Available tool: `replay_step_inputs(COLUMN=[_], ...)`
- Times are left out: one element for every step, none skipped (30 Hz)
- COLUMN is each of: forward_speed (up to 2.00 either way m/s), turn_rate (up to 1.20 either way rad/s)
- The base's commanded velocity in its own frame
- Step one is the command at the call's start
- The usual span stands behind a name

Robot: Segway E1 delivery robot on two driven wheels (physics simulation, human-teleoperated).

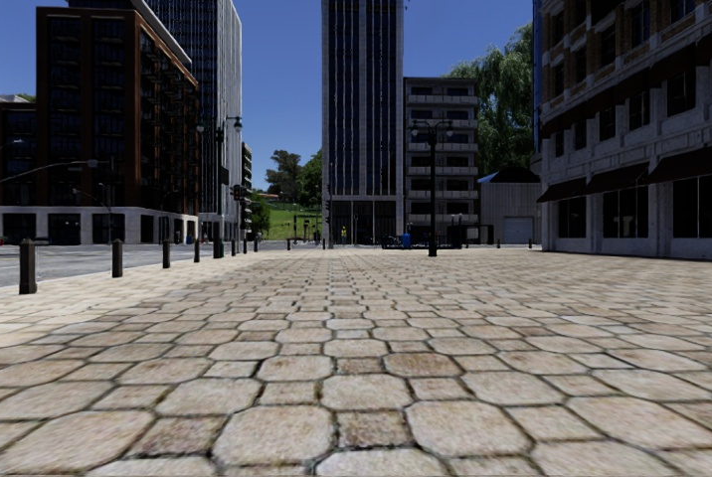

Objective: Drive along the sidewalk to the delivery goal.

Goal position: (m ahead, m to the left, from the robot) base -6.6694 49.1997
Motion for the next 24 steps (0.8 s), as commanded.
replay_step_inputs(forward_speed=[1.64,1.64,1.72,1.81,1.85,1.86,1.86,1.87,1.87,1.87,1.87,1.87,1.87,1.87,1.87,1.87,1.87,1.87,1.87,1.87,1.87,1.87,1.87,1.87], turn_rate=[0.0,0.0,0.0,0.0,0.0,0.0,0.0,0.0,0.0,0.0,0.0,0.0,0.0,0.0,0.0,0.0,0.0,0.0,0.0,0.0,0.0,0.0,0.0,0.0])
